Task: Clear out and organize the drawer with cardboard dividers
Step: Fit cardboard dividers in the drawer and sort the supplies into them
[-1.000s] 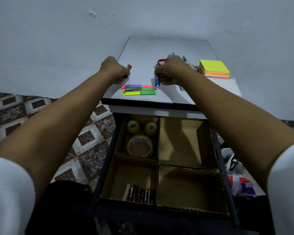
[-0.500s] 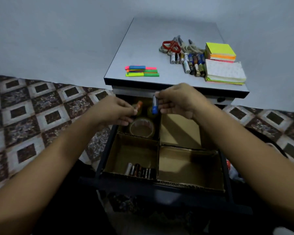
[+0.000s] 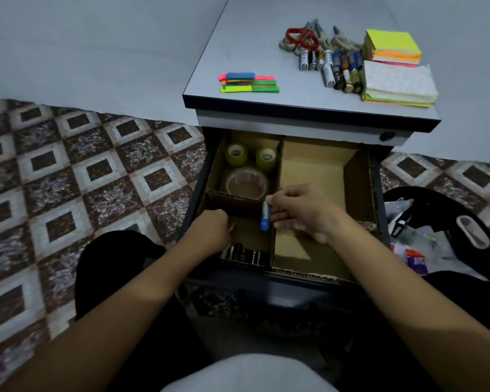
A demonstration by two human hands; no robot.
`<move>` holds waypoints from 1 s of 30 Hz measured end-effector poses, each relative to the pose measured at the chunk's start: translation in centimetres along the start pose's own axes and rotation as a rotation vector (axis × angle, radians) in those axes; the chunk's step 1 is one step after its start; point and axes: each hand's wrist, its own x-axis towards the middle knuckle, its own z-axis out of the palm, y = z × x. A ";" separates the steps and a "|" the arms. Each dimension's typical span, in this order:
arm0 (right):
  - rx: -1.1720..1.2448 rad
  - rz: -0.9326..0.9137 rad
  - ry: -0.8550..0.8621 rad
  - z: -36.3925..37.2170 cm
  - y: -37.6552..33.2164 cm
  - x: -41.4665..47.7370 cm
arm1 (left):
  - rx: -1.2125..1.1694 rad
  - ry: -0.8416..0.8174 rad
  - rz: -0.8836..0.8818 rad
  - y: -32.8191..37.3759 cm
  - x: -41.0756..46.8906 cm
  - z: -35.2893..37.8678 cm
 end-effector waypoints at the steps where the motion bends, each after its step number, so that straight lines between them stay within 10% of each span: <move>1: -0.009 -0.003 -0.005 0.1 0.1 0.0 | 0.054 -0.005 0.004 0.1 0.1 0.2; 23: -0.028 -0.026 -0.025 0.0 0.9 1.1 | 0.278 -0.281 -0.046 1.2 0.5 -1.0; 30: -0.061 -0.063 -0.039 1.3 0.9 1.6 | -0.126 -0.024 -0.049 -0.1 -0.9 -4.5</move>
